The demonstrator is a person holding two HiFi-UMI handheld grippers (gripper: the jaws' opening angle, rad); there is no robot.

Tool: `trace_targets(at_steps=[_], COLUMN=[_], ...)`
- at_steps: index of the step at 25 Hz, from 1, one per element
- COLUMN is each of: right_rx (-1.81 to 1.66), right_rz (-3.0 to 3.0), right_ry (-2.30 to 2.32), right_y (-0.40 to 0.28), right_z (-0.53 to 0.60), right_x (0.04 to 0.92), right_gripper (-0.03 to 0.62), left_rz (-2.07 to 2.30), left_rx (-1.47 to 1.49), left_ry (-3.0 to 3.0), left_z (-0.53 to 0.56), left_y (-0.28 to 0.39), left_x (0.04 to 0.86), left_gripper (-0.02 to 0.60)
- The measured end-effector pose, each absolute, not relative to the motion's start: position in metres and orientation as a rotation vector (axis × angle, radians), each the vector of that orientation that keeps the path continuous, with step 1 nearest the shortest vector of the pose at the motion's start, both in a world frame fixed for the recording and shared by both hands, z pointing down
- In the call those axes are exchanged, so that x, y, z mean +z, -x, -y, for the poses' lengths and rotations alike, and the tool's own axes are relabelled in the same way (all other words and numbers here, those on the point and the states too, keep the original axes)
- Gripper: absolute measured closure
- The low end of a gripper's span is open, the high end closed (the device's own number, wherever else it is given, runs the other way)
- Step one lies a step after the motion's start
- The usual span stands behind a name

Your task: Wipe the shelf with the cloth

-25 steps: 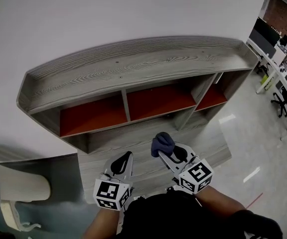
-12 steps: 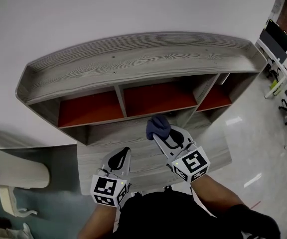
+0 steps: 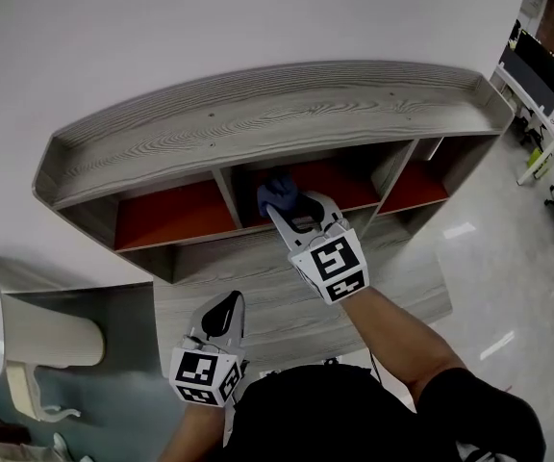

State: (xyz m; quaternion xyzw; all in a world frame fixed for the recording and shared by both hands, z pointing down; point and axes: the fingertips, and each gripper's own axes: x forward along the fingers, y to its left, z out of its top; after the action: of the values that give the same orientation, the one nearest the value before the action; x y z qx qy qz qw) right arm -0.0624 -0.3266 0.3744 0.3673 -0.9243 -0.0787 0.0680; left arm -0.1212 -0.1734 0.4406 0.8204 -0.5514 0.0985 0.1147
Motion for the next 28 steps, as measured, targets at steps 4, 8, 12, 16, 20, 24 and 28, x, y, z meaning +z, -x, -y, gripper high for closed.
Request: trace_targets(at_steps=[4, 8, 12, 16, 20, 24, 28], right_rx=[-0.271, -0.307, -0.376, -0.498, -0.523, -0.528, -0.544], right_rz=[2.772, 2.764, 2.753, 2.705, 2.683, 2.669, 2.659], right_ry=[-1.131, -1.152, -1.161, -1.155, -1.187, -1.192, -1.195], right_y=[0.080, 0.096, 0.109, 0.123, 0.127, 0.129, 0.130], right_z=[0.354, 0.376, 0.388, 0.391, 0.400, 0.409, 0.410], right_x=[0.362, 0.350, 0.339, 0.330, 0.327, 0.327, 0.327], right_gripper=[0.456, 0.456, 0.456, 0.456, 0.456, 0.456, 0.456], left_rz=[1.661, 1.705, 1.714, 1.733, 1.754, 1.752, 1.743], left_rx=[0.279, 0.269, 0.279, 0.273, 0.265, 0.258, 0.255], left_ry=[-2.386, -2.348, -2.319, -2.309, -2.291, -2.286, -2.299], left_z=[0.171, 0.167, 0.163, 0.162, 0.161, 0.163, 0.165], left_y=[0.130, 0.143, 0.148, 0.152, 0.159, 0.160, 0.159], left_x=[0.436, 0.436, 0.441, 0.438, 0.438, 0.438, 0.436], left_gripper=[0.571, 0.571, 0.571, 0.571, 0.571, 0.571, 0.571])
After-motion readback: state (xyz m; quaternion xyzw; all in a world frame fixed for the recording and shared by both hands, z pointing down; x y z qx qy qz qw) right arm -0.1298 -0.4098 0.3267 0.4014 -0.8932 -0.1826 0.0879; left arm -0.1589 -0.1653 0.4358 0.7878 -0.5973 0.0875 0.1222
